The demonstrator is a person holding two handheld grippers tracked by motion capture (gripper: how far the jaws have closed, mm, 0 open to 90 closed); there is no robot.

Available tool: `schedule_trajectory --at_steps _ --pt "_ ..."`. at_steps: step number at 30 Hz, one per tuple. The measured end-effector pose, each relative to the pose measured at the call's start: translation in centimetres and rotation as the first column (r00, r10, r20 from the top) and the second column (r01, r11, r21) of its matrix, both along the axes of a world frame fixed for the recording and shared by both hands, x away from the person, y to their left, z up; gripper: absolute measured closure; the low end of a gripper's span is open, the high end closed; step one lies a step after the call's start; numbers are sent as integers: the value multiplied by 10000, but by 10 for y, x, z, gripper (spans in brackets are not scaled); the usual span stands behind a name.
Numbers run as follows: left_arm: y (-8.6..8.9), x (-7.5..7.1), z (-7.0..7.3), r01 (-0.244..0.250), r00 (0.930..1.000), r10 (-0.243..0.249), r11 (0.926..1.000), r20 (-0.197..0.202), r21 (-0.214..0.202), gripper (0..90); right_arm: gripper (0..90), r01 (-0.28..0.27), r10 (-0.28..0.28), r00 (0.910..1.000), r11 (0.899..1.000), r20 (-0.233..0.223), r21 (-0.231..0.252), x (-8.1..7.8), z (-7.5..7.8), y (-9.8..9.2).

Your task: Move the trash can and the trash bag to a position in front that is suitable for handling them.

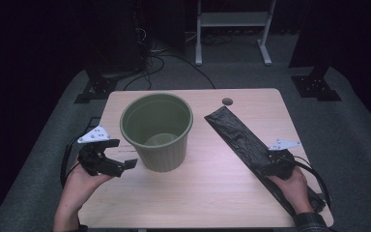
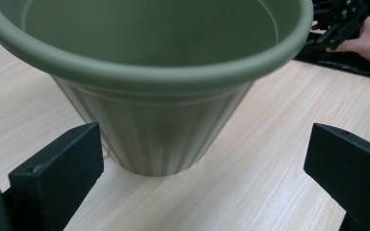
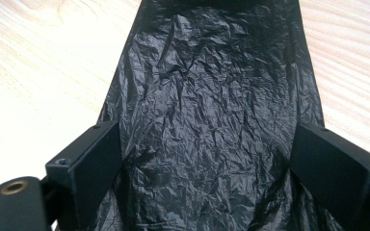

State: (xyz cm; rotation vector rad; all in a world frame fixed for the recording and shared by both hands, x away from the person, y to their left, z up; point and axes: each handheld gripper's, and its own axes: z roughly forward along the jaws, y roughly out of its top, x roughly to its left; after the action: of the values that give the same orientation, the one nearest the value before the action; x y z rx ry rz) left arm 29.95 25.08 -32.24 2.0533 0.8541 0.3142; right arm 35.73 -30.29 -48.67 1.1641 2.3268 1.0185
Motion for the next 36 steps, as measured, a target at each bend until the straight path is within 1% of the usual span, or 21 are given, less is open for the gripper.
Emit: schedule_trajectory --at_steps 4,5,8,14,19,22,26,31,32,34,35,36 --pt "2 3 5 -52 10000 52 10000 41 -41 0 98 1 -1 10000 10000 0 1 0 0 0" --pt "4 6 8 -76 10000 77 9998 62 -166 0 98 -4 4 10000 10000 5 -1 0 0 0" --pt "6 11 11 -122 9999 125 9995 83 -283 0 98 -4 4 10000 10000 3 -3 0 0 0" --pt "7 20 21 -130 9998 135 9993 146 -339 0 98 -4 4 10000 10000 3 -2 0 0 0" --pt "10 32 28 -130 9997 141 9985 207 -536 0 98 -3 3 10000 10000 1 -2 0 0 0" --pt "11 40 30 -124 9997 138 9974 190 -710 0 98 0 0 10000 10000 2 -1 0 0 0" --pt "12 50 30 -237 9993 255 9977 285 -630 0 98 -1 1 10000 10000 2 1 0 0 0" --pt "13 66 29 -377 9987 394 9978 309 -541 0 99 1 -1 10000 10000 2 0 0 0 0" --pt "13 71 29 -455 9984 469 9980 308 -440 0 98 1 -1 10000 10000 3 -1 0 0 0" --pt "13 73 29 -477 9983 491 9979 320 -431 0 99 -1 1 10000 10000 5 -2 0 0 0" --pt "13 77 28 -543 9981 554 9977 280 -397 0 99 2 -2 10000 10000 3 -1 0 0 0" --pt "13 81 28 -591 9978 598 9979 282 -255 0 99 2 -2 10000 10000 2 -1 0 0 0"
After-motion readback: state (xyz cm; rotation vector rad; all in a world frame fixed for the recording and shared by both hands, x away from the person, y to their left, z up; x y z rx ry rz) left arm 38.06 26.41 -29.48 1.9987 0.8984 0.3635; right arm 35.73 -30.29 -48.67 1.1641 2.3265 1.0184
